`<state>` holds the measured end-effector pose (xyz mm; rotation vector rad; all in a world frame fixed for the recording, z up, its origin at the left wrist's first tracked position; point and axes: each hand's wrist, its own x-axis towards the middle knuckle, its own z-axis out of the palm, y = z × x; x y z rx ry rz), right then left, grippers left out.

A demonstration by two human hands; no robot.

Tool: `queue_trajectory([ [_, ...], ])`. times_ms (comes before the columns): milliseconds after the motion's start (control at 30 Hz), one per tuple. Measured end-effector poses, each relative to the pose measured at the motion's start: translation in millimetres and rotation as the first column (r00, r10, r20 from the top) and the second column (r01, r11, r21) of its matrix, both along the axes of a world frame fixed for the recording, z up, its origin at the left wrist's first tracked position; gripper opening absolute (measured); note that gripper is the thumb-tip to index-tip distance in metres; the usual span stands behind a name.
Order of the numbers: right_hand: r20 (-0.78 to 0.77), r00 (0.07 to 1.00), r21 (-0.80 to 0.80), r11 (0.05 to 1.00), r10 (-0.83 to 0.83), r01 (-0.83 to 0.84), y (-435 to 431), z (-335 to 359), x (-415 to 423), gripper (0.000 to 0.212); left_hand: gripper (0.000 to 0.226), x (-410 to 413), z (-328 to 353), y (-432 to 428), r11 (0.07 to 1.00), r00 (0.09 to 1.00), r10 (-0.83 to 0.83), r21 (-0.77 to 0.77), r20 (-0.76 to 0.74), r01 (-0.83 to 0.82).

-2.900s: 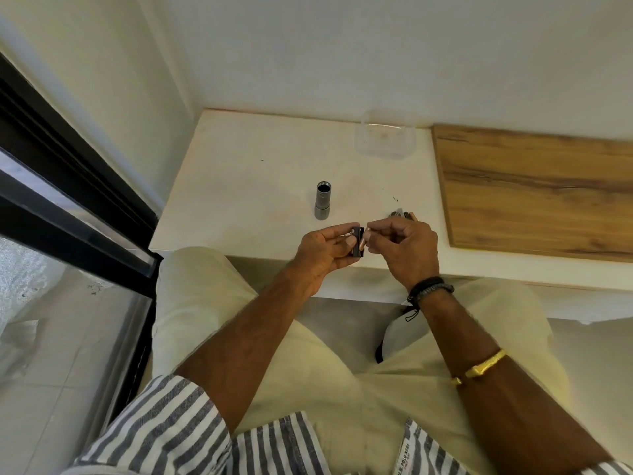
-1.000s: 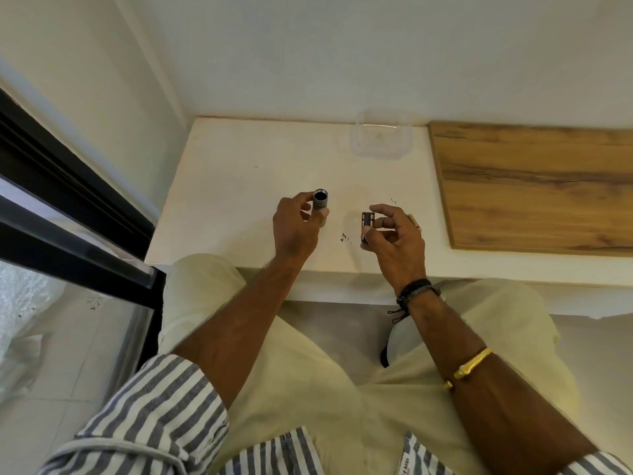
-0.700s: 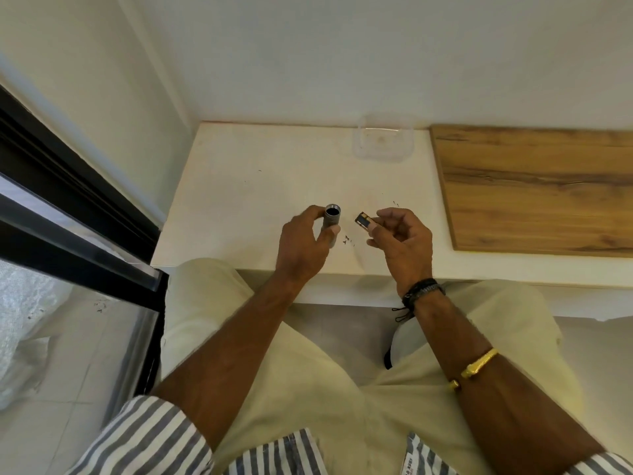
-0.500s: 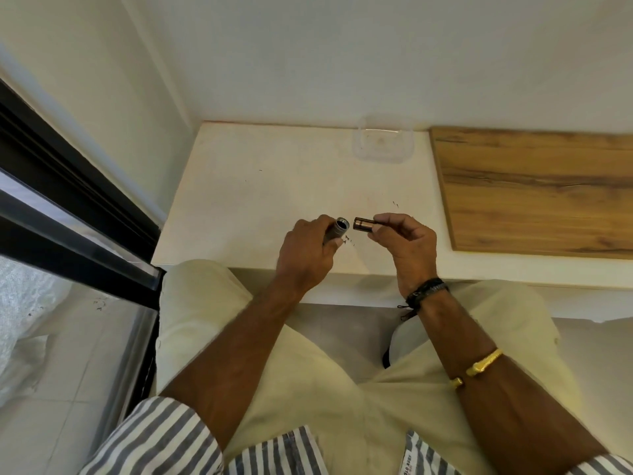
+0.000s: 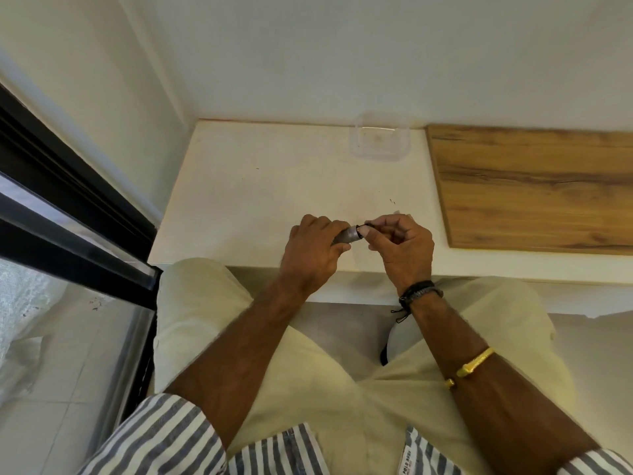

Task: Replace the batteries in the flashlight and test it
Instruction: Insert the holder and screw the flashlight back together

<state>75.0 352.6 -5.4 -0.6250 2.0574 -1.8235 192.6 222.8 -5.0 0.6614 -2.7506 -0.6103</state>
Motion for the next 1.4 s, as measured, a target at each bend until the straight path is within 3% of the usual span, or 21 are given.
queue_trajectory([
  [300, -0.058, 0.994, 0.120, 0.989, 0.092, -0.085, -3.0, -4.1, 6.0, 0.011, 0.032, -1.4, -1.6, -0.5, 1.000, 1.000, 0.003, 0.018, -0.004, -0.003],
  [433, -0.050, 0.998, 0.127, 0.991, -0.032, 0.038, -3.6, -5.3, -2.7, 0.019, 0.033, 0.3, -2.3, -0.8, 0.999, 1.000, 0.009, 0.037, 0.001, -0.009],
  [533, -0.042, 0.984, 0.161, 0.970, -0.175, 0.179, -1.0, -13.5, -21.3, 0.008, 0.031, 2.0, -3.1, -2.2, 0.999, 1.000, 0.009, 0.051, 0.003, -0.009],
  [633, -0.111, 0.962, 0.243, 0.932, -0.248, 0.268, 2.0, -23.2, -40.3, 0.010, 0.032, 2.0, -3.1, -3.2, 0.997, 1.000, 0.016, 0.072, -0.001, -0.016],
  [767, -0.313, 0.942, 0.476, 0.838, -0.122, 0.267, -2.1, -34.1, -51.1, 0.027, 0.032, 2.5, -4.8, -4.1, 0.996, 1.000, 0.022, 0.084, 0.003, -0.022],
  [967, -0.366, 0.930, 0.660, 0.714, 0.035, 0.233, -10.5, -38.8, -54.9, 0.035, 0.032, 3.7, -6.1, -5.3, 0.996, 1.000, 0.024, 0.088, -0.002, -0.023],
  [1233, -0.369, 0.927, 0.697, 0.680, 0.069, 0.227, -15.7, -37.2, -56.8, 0.027, 0.031, 1.7, -8.7, -7.9, 0.996, 1.000, 0.018, 0.086, 0.014, -0.020],
  [1400, -0.377, 0.926, 0.521, 0.818, -0.037, 0.245, -17.5, -29.3, -49.2, 0.025, 0.032, 2.8, -8.1, -8.8, 0.994, 1.000, 0.025, 0.106, 0.012, -0.026],
])
